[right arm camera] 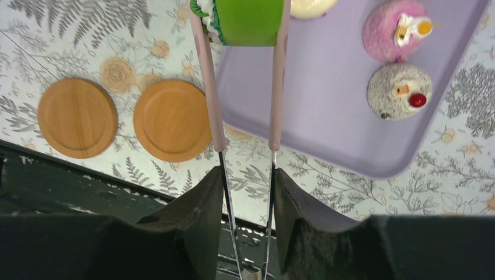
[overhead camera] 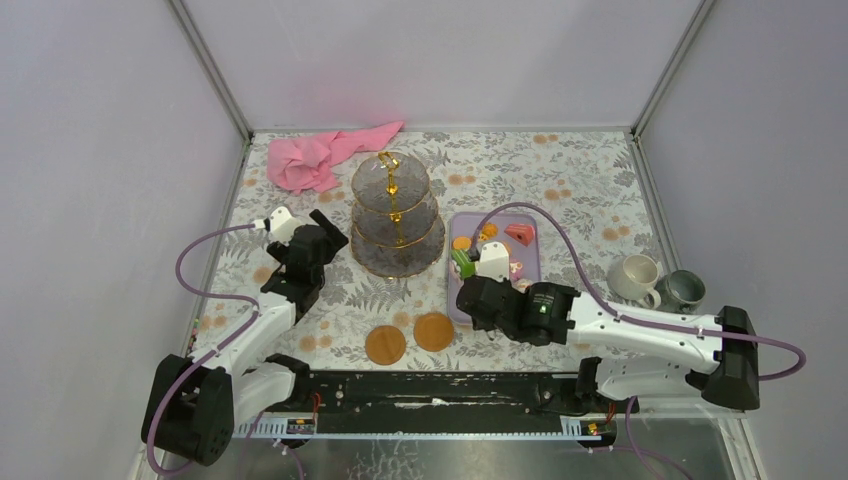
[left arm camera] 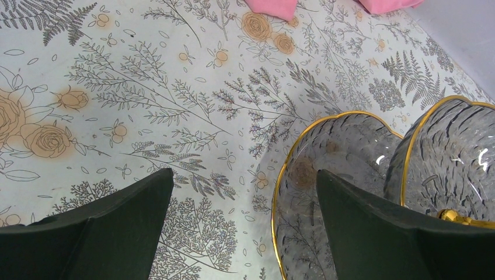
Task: Serve the afternoon tea
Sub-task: Pick up the desert from the tray, then place the desert on the desert table.
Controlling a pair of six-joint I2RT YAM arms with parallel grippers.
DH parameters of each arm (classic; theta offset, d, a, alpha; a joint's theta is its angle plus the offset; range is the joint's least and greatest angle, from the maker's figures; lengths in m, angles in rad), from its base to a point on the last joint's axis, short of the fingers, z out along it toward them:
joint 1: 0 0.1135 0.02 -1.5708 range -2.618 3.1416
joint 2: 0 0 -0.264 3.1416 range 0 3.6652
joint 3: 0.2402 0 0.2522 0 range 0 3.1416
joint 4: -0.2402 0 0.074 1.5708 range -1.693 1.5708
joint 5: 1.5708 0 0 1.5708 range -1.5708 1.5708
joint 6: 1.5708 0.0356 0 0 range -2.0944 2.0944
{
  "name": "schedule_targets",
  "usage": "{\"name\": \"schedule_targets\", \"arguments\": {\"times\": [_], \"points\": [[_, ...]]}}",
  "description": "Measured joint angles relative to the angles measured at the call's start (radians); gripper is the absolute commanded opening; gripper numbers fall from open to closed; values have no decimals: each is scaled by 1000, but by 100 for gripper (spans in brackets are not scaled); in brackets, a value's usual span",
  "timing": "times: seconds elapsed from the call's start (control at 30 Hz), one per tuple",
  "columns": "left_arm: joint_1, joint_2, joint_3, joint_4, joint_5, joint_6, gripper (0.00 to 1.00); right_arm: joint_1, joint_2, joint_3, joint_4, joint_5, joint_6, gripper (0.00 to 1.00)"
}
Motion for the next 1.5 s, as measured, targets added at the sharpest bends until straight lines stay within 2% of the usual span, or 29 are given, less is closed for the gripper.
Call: {"name": "schedule_targets", "arguments": {"times": [0.63,1.0,1.5], "points": [[-6,-2,0,1,1,0,100,0,285,341,46,38,-171,15],[-7,-3,-4,2,6,-9,100,-24,387,445,58,34,-225,15],[-7,-3,-5,2,9,-15,100,-97,460,494,94,0,-280,16]]}}
